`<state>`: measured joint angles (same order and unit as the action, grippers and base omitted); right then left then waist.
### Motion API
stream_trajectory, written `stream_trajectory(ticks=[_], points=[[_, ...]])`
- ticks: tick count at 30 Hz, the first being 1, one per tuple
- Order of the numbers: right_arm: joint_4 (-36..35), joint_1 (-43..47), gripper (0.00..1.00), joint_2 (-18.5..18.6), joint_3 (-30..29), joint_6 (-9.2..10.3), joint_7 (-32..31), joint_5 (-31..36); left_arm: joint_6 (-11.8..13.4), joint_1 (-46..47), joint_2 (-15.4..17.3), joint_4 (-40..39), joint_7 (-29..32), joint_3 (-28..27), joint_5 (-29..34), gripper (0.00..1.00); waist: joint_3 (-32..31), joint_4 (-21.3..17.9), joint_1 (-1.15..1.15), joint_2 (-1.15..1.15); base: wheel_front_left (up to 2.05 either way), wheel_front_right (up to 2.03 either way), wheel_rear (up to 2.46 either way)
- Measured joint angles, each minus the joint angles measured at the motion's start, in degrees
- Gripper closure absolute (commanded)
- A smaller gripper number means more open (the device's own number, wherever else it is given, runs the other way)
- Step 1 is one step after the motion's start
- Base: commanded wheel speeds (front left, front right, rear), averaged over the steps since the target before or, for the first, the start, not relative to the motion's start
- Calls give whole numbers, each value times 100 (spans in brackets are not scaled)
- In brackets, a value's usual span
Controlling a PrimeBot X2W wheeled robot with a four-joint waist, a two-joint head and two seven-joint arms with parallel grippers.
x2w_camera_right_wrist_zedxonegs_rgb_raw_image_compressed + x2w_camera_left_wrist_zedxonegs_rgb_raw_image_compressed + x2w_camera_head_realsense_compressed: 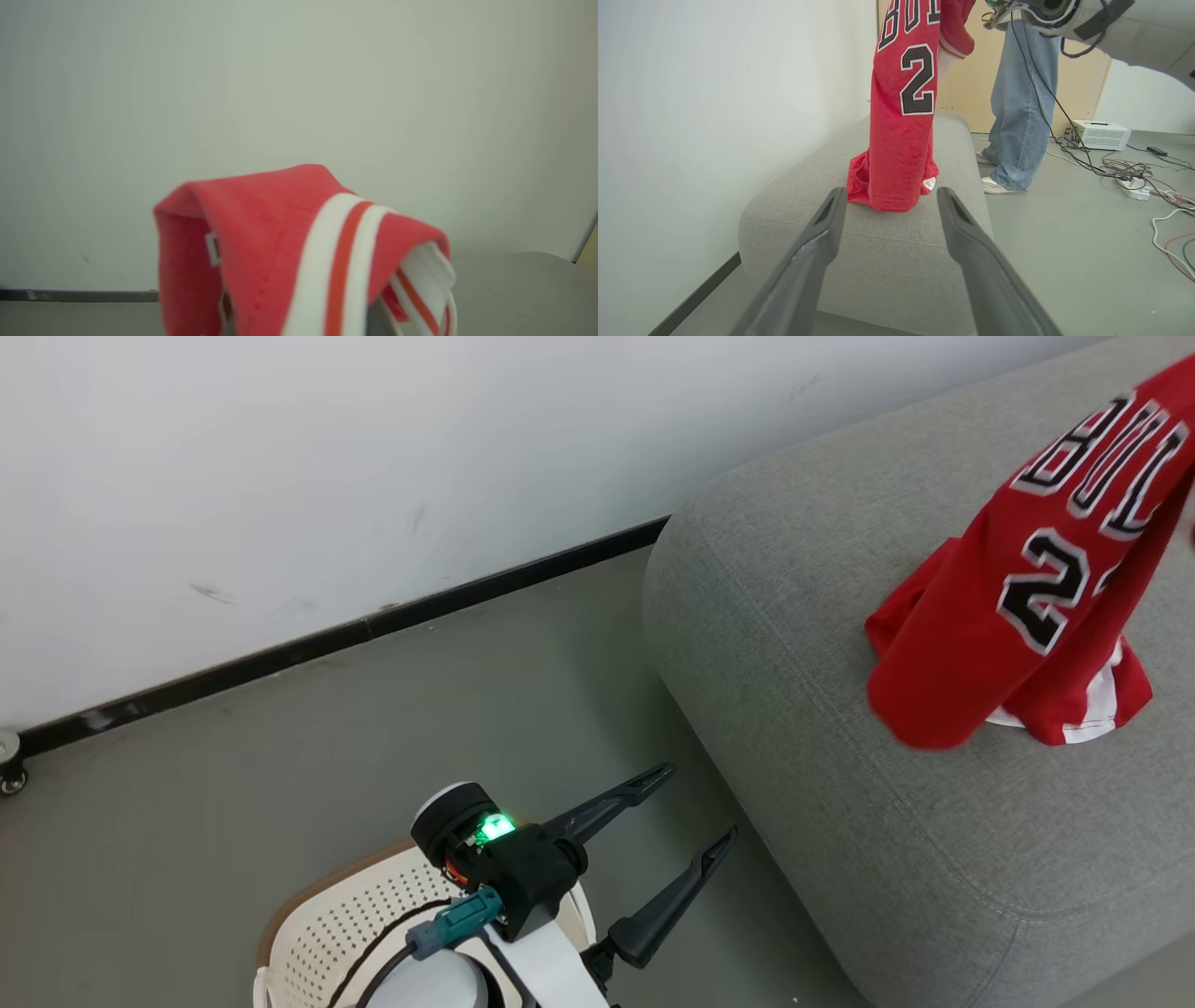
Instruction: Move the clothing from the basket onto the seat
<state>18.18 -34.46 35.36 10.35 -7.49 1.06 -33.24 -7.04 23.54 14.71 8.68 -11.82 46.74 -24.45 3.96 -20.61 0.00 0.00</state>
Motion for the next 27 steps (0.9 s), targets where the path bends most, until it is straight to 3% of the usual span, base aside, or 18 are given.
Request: stream_trajectory(ticks=[19, 27], points=[[1138, -1657, 100, 1002, -1154, 0, -481, 105, 124, 404, 137, -397, 225, -175, 151, 0, 616, 440, 0, 0, 0, 0, 0], [1686, -1296, 100, 626, -1050, 0, -454, 65, 124, 539, 140, -463, 294, -181, 179, 0, 870, 572, 0, 0, 0, 0, 0]])
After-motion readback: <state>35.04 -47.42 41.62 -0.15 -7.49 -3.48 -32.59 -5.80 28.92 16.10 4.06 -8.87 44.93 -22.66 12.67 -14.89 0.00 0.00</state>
